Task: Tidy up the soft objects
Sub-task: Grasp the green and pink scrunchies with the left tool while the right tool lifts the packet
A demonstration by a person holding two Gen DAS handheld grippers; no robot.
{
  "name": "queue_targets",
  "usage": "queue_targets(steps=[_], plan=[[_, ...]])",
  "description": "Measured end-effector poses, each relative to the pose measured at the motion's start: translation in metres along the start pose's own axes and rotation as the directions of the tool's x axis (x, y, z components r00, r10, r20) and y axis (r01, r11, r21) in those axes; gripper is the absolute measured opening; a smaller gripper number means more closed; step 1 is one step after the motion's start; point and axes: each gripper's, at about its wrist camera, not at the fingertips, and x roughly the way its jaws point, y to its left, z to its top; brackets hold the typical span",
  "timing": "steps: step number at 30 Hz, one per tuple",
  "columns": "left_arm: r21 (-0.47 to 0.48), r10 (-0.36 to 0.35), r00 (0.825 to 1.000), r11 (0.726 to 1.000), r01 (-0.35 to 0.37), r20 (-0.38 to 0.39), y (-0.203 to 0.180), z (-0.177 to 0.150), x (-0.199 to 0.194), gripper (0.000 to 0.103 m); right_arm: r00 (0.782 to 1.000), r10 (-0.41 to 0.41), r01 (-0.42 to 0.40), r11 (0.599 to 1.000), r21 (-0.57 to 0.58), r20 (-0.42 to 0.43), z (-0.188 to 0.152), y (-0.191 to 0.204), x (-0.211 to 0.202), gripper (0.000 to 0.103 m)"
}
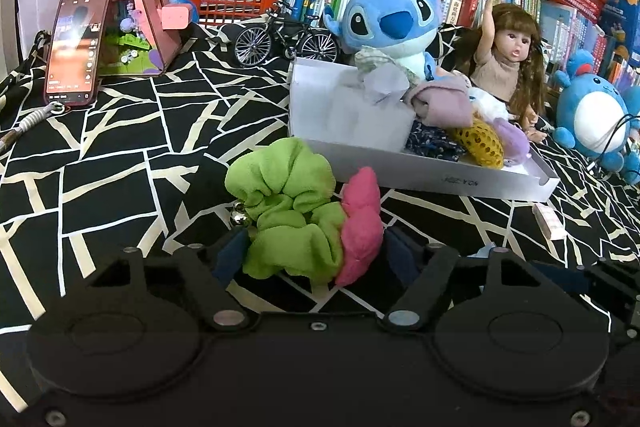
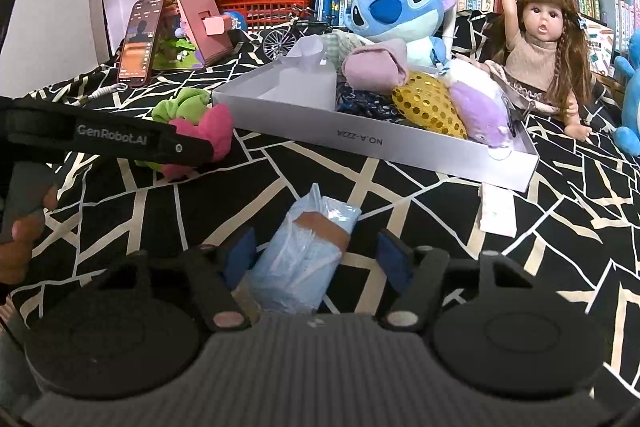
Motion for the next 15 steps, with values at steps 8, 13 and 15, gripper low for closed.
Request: queue_targets(steps=[8,13,15], plan=[[0.003,0.006,1.0,1.0,-0.007,0.027,-0.002,0.002,-0.006,0.043,1.0,0.014,-0.014,1.0,0.005,0.021,0.001,0.002,0.0,0.048],[0.021,0.017,0.997,1.0,-0.019,0.072,-0.004,0.008,-0.017,0.043,0.999,0.01,-0.011,1.0,0.015,0.043,0.005,-0.001,-0.003,0.048],[0.028,0.015,0.996,0.999,-0.017,0.087,-0.005,0.013,-0.02,0.043,0.999,0.006,-0.007,1.0,0.024,0.054,0.009,-0.005,-0.005,0.048]])
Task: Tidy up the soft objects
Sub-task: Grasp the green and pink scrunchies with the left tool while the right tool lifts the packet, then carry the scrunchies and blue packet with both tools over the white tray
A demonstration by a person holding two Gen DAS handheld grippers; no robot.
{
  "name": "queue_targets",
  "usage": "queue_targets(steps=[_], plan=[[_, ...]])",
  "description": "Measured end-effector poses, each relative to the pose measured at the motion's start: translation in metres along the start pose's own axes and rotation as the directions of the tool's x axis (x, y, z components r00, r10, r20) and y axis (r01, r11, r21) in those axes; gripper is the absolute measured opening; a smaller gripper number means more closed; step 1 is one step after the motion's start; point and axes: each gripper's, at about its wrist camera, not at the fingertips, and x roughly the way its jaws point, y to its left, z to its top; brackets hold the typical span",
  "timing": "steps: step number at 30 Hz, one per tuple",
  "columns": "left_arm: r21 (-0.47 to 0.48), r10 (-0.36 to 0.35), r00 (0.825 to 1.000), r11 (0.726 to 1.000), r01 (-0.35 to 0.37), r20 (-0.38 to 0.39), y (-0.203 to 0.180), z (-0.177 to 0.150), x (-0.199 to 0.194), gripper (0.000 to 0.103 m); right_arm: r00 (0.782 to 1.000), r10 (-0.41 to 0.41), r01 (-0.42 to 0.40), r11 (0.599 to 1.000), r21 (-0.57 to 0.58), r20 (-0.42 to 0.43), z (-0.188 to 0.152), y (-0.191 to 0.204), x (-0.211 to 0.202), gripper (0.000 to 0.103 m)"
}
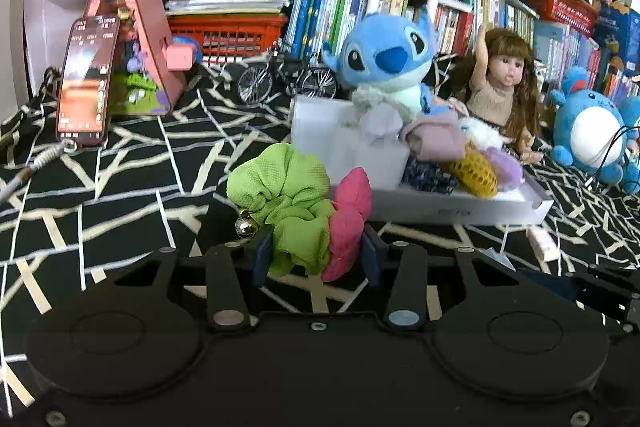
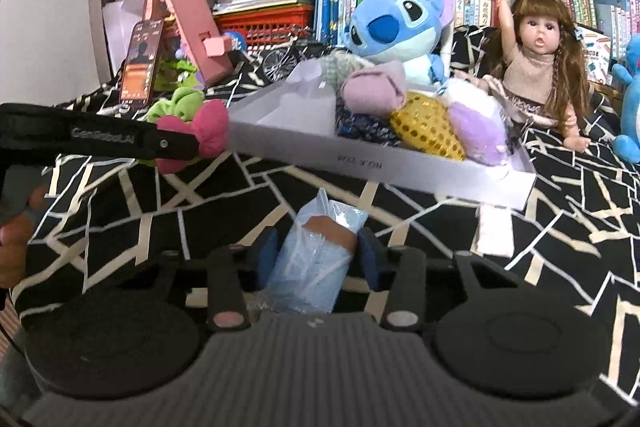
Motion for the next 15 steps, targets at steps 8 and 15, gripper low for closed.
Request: queue_targets(steps=[8,15], plan=[[0.007,-0.034,0.999,0.999,0.034,0.03,-0.001,0.025,0.0,0.043,0.998,-0.04,0.038,0.998,0.042,0.052,0.027,-0.023,-0.003,0.048],[0.018,-0.064,0.996,0.998,0.063,0.061,-0.004,0.062,0.014,0.043,0.992,-0.079,0.072,0.994,0.077,0.101,0.064,-0.05,-0.001,0.048]])
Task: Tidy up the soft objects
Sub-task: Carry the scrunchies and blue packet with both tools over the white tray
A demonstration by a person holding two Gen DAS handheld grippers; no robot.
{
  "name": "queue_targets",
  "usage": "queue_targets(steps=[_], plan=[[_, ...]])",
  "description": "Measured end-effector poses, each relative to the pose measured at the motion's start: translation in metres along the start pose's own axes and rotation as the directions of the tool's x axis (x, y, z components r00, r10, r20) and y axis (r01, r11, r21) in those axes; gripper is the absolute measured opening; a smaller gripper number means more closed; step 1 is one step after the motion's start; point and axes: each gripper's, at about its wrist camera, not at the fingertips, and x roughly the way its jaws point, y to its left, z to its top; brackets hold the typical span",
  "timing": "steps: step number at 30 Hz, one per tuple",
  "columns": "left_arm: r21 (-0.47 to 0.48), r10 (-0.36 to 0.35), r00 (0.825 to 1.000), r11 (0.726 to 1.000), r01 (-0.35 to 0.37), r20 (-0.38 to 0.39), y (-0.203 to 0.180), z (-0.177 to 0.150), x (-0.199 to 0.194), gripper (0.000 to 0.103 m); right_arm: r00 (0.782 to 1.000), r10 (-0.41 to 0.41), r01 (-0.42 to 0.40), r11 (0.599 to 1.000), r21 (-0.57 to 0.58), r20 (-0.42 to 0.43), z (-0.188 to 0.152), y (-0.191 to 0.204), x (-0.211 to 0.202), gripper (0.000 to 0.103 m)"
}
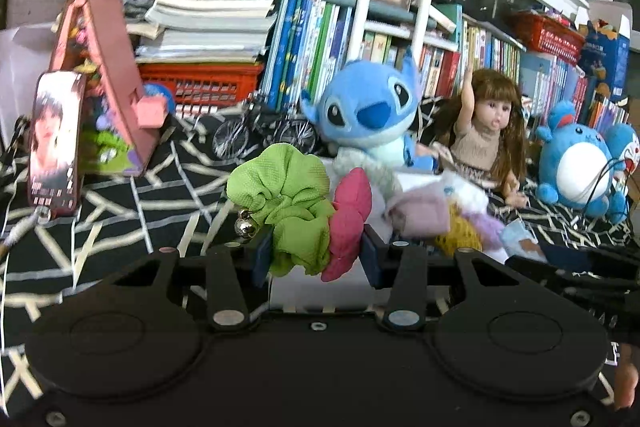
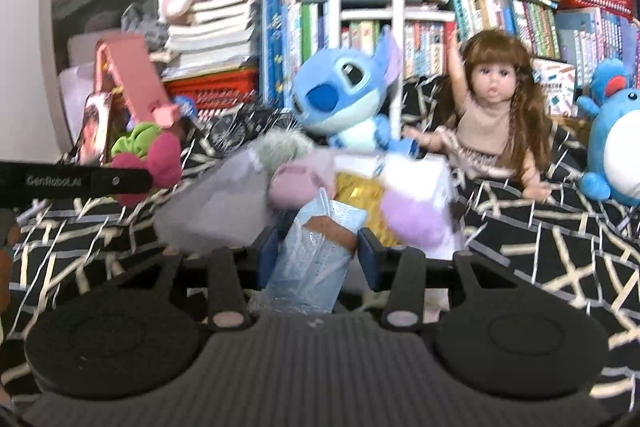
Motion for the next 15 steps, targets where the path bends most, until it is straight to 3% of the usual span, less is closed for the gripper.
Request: queue_targets(steps=[8,15], plan=[[0.011,-0.036,0.999,0.999,0.035,0.011,-0.009,0.034,0.035,0.043,1.0,-0.016,0.016,0.999,0.048,0.011,0.039,-0.025,0.026,0.048],[0.02,-0.05,0.998,0.999,0.051,-0.036,-0.018,0.041,0.074,0.043,0.999,0.005,0.0,0.989,0.146,-0.04,0.052,-0.045,0.066,0.048]])
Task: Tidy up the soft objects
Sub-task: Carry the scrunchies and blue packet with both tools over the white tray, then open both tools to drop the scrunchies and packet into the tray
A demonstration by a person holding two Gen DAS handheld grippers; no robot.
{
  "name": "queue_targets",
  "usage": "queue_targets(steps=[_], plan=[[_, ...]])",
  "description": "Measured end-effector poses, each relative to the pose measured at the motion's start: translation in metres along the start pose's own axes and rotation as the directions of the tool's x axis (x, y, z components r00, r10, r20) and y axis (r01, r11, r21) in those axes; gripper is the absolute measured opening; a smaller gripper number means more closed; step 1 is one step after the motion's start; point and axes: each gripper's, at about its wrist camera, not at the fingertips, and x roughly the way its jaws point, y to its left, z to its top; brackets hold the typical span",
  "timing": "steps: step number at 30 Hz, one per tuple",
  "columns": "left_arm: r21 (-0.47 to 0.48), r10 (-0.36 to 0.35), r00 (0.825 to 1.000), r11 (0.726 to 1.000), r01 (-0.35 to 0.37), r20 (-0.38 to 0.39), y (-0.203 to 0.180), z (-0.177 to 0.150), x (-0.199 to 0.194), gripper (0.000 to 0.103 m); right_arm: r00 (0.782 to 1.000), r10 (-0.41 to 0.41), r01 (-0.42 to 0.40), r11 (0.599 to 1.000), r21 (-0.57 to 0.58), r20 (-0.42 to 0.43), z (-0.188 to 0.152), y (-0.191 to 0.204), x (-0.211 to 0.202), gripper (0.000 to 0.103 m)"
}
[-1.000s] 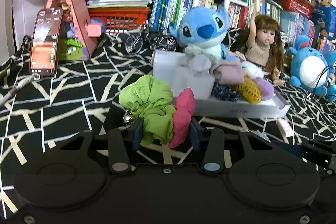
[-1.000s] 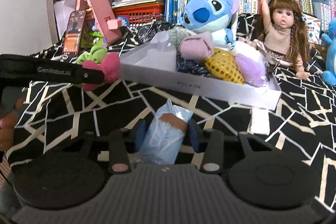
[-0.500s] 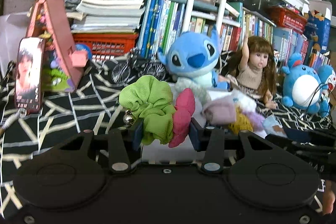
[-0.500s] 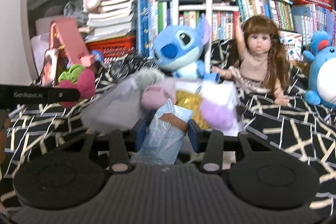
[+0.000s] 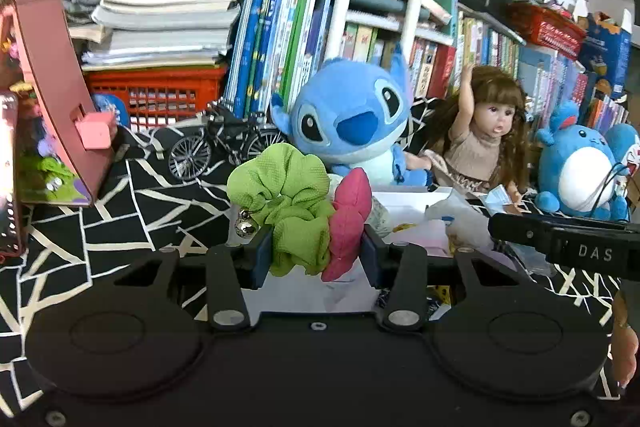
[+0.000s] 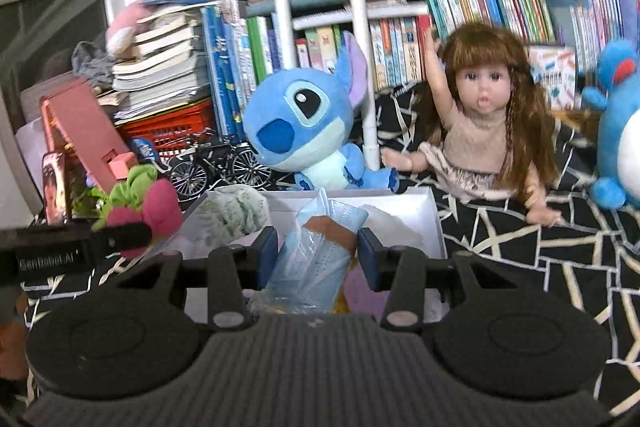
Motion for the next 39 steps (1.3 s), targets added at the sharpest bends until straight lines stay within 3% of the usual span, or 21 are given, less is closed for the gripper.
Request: queue_targets(steps=[6,24,39], plan=[[-0.06,-0.022,0.998,0.998,0.019,-0.052,0.005,0.0,0.026,0.043,0.999,0.029,-0.025,0.995,0.1,-0.045,0.0,-0.012,0.023,0.048],[-0.086,-0.041,0.997,0.996,0.035,-0.065,0.003,-0.003,0.045,0.044,0.994,0.03,-0.016,0.991,0.135,-0.102,-0.008,-0.015,0.055,0.048],[-0.087,-0.042,0.997,0.996,0.036,-0.066,0.004,-0.004,0.046,0.048,0.994,0.033,-0.017,0.989,0.148,-0.104,-0.011,-0.017,0.057,0.051]])
